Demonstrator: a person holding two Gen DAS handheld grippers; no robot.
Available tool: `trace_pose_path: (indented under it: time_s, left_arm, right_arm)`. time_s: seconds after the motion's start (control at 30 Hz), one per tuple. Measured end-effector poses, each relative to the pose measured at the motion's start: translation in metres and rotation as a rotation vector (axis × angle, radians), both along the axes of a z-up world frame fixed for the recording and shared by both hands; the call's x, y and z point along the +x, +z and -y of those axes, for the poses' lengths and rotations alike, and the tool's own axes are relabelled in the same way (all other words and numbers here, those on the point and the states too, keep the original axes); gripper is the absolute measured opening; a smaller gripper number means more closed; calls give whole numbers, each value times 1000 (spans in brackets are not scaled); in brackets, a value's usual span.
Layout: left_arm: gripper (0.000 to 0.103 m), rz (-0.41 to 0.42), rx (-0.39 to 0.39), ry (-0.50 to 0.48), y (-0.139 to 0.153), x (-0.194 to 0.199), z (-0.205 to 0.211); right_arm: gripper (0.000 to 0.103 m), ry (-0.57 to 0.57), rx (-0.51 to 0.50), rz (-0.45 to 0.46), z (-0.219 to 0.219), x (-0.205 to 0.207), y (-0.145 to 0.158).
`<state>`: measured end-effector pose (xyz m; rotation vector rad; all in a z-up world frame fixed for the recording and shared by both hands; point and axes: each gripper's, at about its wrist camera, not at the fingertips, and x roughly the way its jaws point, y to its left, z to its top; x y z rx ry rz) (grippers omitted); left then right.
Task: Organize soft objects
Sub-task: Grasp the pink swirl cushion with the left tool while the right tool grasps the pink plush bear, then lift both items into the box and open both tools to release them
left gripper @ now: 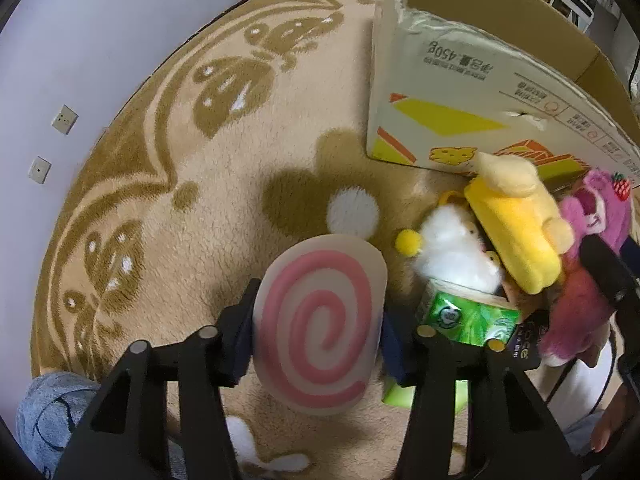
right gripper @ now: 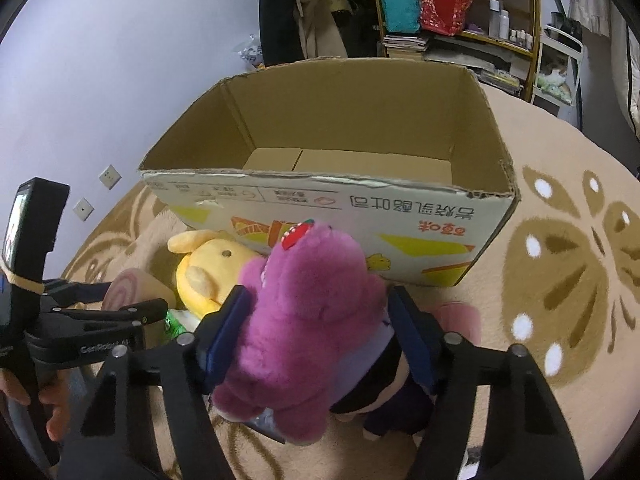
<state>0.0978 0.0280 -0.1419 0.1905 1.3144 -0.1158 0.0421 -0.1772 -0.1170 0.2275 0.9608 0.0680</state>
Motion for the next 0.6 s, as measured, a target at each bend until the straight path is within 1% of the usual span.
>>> trace_pose_path:
  time_s: [0.07,0.13,0.2,0.37,0.5,0.6]
  left_arm:
    - [43,22,9,-13,4,-1,3]
    - [40,54,15,-33,12,-3,7]
    - [39,99,21,-58,22,-8,12]
    - [36,170,25,-83,38,-14,16]
    - [35,228,7,-67,54,-16,12]
    - [33,289,-18,-48,67,-16,7]
  right_arm:
    - [67,1,-2,1,0,-2,0]
    - [60,-9,-15,23,1,-4,4]
    - [57,-13,-19,43,4,-7,8]
    - [54,-10,-29,85,5,-13,20]
    - [54,-10,-28,129,4,-19,32]
    - [54,-16,-17,157,5,-23,41]
